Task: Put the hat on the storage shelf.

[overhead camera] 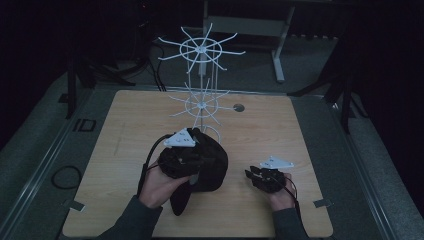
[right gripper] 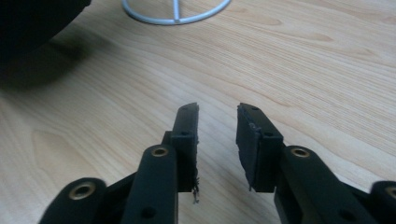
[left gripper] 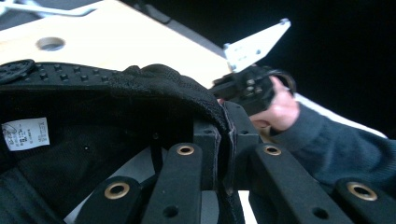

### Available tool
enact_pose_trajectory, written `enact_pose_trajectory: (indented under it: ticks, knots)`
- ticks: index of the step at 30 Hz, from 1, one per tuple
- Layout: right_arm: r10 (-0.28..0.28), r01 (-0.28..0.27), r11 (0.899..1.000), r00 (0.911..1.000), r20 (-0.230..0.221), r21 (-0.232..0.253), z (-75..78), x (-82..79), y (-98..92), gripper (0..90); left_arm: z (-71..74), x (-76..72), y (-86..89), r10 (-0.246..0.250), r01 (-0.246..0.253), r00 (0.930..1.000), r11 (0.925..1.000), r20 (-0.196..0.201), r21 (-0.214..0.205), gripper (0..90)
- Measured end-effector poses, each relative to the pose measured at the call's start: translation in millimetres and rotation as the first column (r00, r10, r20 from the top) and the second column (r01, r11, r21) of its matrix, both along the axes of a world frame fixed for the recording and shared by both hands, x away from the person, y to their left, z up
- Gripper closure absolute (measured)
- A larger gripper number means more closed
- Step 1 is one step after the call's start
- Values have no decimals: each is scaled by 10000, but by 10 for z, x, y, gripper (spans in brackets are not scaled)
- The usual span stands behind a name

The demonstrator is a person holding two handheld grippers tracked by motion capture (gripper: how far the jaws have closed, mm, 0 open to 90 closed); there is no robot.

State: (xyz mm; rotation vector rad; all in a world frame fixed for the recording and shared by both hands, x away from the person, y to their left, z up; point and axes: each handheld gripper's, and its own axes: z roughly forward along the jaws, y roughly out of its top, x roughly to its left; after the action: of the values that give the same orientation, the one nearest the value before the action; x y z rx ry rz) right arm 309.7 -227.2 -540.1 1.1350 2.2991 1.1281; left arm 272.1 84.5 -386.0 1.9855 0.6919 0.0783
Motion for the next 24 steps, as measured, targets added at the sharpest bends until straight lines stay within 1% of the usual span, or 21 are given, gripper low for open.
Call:
enact_pose_trajectory:
  ticks: [3, 5, 9, 13, 14, 18, 20, 21, 24]
  knots:
    - [-175, 175, 9998, 9998, 2, -65, -23, 13, -12, 641, -1, 35, -11, -479, 479, 9989, 9985, 23, -266, 854]
    - [-299, 300, 9995, 9996, 16, -104, -35, 17, -10, 621, 7, 52, -23, -721, 724, 9974, 9967, 99, -362, 853]
    - [-472, 473, 9988, 9989, 66, -111, -49, 25, -15, 580, 35, 78, -46, -1062, 1071, 9941, 9929, 207, -514, 853]
    - [-646, 647, 9977, 9979, 59, -177, -67, 36, -27, 560, 57, 108, -84, -1340, 1356, 9904, 9896, 341, -486, 853]
    - [-646, 647, 9977, 9979, 59, -177, -67, 36, -27, 560, 57, 108, -84, -1340, 1356, 9904, 9896, 341, -486, 853]
    - [-866, 867, 9961, 9962, 58, -179, -78, 48, -49, 543, 87, 129, -178, -1782, 1800, 9830, 9828, 445, -407, 853]
    - [-896, 896, 9958, 9960, 23, -163, -79, 49, -54, 542, 94, 130, -193, -1847, 1865, 9818, 9815, 440, -421, 853]
    - [-905, 905, 9958, 9959, 23, -165, -81, 49, -56, 540, 110, 137, -226, -2009, 2029, 9785, 9782, 477, -439, 853]
    - [-935, 936, 9954, 9956, 19, -189, -85, 52, -58, 536, 133, 151, -288, -2273, 2295, 9728, 9719, 453, -519, 853]
